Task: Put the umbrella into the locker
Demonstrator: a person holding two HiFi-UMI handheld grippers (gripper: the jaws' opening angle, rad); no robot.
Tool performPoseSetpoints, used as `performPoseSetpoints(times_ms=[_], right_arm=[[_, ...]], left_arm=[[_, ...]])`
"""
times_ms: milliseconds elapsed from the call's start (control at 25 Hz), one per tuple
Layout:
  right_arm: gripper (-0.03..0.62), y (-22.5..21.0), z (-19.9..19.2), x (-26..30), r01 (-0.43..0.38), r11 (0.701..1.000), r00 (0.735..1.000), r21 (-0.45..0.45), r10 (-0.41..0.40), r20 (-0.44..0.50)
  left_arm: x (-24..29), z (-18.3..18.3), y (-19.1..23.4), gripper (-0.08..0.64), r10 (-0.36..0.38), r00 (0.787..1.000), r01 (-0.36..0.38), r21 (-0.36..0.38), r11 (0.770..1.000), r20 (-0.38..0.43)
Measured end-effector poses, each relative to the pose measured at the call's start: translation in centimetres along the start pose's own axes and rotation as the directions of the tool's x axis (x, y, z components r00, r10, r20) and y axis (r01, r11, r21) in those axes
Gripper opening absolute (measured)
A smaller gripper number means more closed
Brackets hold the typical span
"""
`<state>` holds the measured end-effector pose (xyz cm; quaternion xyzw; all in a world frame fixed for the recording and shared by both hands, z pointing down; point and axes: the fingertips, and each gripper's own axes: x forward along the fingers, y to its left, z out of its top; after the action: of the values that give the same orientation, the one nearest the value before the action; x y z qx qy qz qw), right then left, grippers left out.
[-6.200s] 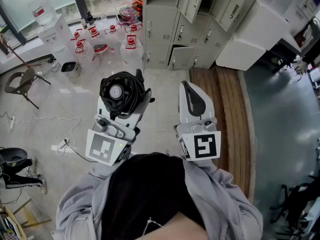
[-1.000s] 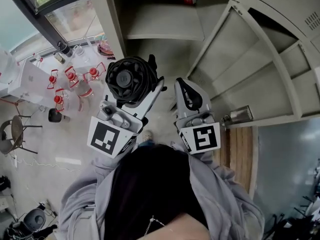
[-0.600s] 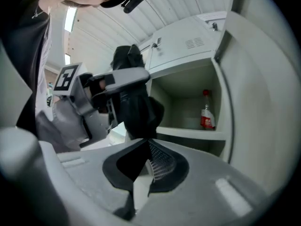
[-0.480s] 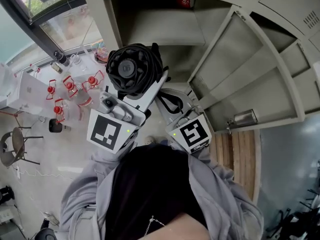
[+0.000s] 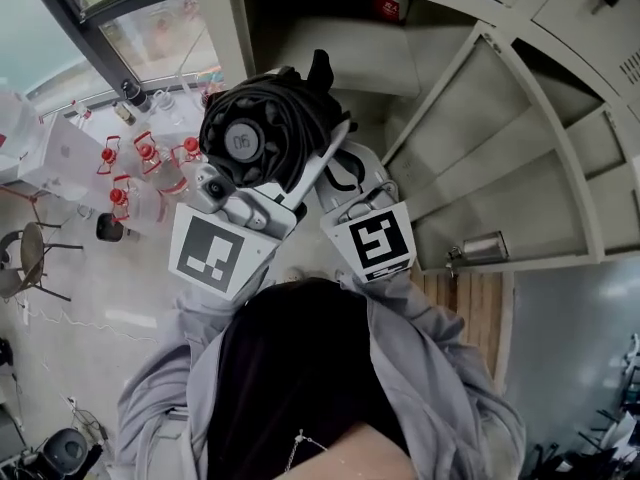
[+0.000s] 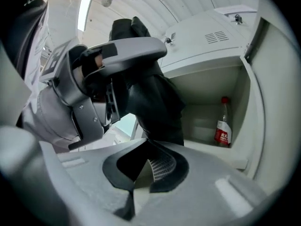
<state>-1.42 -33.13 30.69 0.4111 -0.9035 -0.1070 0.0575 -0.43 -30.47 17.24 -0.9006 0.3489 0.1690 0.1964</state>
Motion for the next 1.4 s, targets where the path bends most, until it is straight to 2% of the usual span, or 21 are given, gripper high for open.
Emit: performPoseSetpoints(times_ms=[120, 320, 600, 840, 960, 1080, 1400], right_arm=[[0.003, -0.6, 0.4, 0.8, 0.035, 0.999, 0.999, -0.017, -0.034, 0.015], [0.003, -0.9, 1.4, 0.7, 0.073, 0.995, 0.996, -0.067, -0.068, 0.063], [0.003, -1.8, 3.1, 0.6, 0.099, 0.991, 0.989, -0.092, -0.089, 0.115], [0.003, -2.4, 3.7, 0.9, 0.104, 0.988, 0.988, -0.118, -0.088, 0.128], [0.003, -2.7, 3.8, 1.0, 0.107, 0.987, 0.988, -0.122, -0.092, 0.126], [0.003, -3.2, 3.6, 1.4, 0.114, 0.988, 0.988, -0.105, -0.102, 0.116], [0.004, -4.3, 3.4, 0.5, 0.055, 0.998, 0.995, -0.013, -0.054, 0.09]], left_arm=[[-0.1, 0.0, 0.6, 0.247, 0.029, 1.0, -0.029, 0.01, 1.0, -0.008], [-0.1, 1.0, 1.3, 0.247, 0.045, 0.999, -0.044, -0.03, 0.999, 0.023], [0.8, 2.6, 0.8, 0.245, 0.028, 0.999, -0.03, 0.032, 0.999, 0.044], [1.5, 3.0, 1.4, 0.245, 0.041, 0.998, -0.042, 0.02, 0.999, 0.052], [1.7, 3.1, 1.1, 0.244, 0.043, 0.998, -0.046, 0.055, 0.997, 0.044], [2.1, 2.5, 1.1, 0.245, 0.05, 0.999, -0.051, 0.082, 0.995, 0.019], [3.2, 1.5, 2.0, 0.244, 0.072, 0.997, -0.071, 0.045, 0.996, -0.007]])
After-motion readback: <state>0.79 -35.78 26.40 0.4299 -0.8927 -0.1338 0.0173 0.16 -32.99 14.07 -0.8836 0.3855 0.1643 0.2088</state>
